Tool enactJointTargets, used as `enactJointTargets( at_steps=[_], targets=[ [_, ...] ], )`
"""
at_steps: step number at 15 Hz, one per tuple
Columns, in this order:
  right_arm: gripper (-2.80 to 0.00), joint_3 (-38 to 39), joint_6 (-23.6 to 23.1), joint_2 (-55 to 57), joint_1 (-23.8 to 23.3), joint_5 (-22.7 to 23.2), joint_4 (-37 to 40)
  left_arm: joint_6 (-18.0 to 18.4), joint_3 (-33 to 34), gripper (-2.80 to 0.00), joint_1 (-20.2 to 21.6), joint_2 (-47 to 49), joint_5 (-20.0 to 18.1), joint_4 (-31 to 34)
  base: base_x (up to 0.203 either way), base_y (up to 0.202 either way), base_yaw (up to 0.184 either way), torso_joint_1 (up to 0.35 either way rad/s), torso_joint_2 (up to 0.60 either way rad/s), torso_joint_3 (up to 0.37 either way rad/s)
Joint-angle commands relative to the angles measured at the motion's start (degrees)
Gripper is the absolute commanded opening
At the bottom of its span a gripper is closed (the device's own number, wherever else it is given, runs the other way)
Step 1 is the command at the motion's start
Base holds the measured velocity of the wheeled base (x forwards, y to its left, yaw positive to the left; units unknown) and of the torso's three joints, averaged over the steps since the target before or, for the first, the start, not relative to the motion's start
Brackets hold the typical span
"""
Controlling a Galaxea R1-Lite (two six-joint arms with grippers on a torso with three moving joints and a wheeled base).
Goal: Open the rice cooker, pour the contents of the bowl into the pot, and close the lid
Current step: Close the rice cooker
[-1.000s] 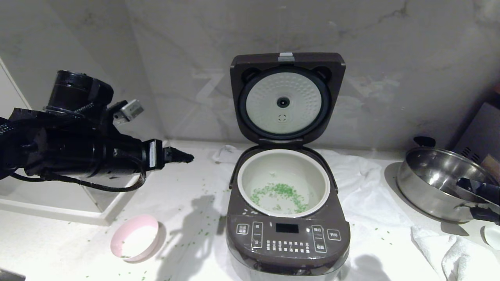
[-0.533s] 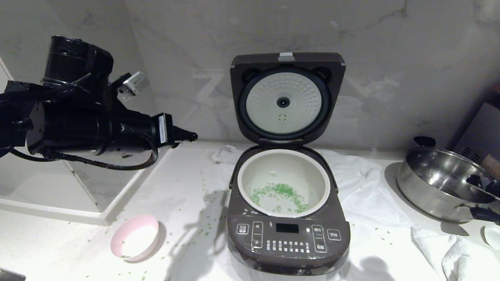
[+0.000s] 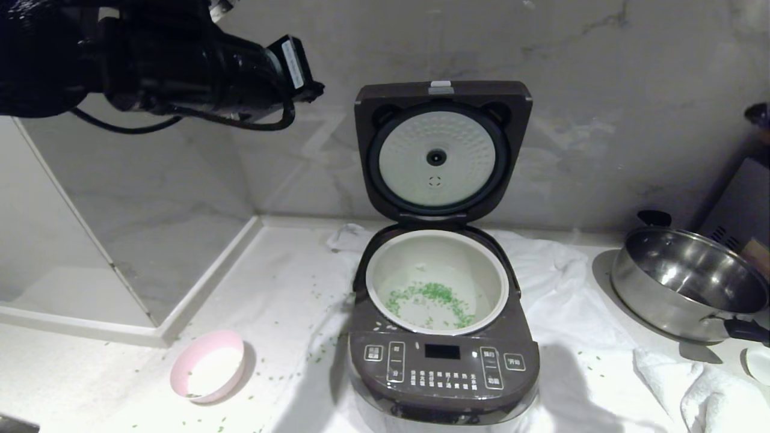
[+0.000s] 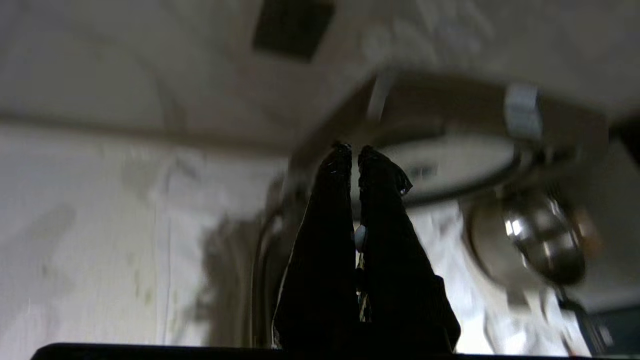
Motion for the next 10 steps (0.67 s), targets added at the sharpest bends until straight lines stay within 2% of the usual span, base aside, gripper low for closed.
enactJointTargets(
  at_steps=[1,2,4,6,7,8,10],
  targets=[
    [-2.8,-9.91,0.4,10.45,-3.8,0.32,-0.12,0.47,-7.22,-2.8,-1.86,7.87,3.6,-0.05,0.0,0.0,0.0,0.0,0.0,0.0],
    [-2.8,-13.57,1.22,13.4,-7.18,0.74,-0.16,0.62,-5.9,-2.8,-2.49,7.21,4.36,0.71,0.0,0.0,0.0,0.0,0.0,0.0],
    [-2.8,-19.97,6.32,18.43,-15.39,4.35,-0.2,0.68,2.2,-2.8,-2.67,2.64,4.11,2.86,0.0,0.0,0.0,0.0,0.0,0.0],
    [-2.8,-25.61,12.16,24.51,-23.9,14.89,-0.24,0.84,12.39,-2.8,-1.67,-5.17,0.77,3.64,0.0,0.0,0.0,0.0,0.0,0.0],
    [-2.8,-28.04,13.82,27.7,-26.0,19.61,-0.27,0.95,16.92,-2.8,-0.89,-9.17,-2.0,3.77,0.0,0.0,0.0,0.0,0.0,0.0],
    [-2.8,-30.7,14.77,31.08,-27.0,22.31,-0.28,0.97,21.01,-2.8,0.3,-12.46,-4.86,3.88,0.0,0.0,0.0,0.0,0.0,0.0],
    [-2.8,-36.78,15.64,37.36,-27.62,26.95,-0.23,0.91,24.0,-2.8,3.27,-14.19,-7.37,4.01,0.0,0.0,0.0,0.0,0.0,0.0]
  ],
)
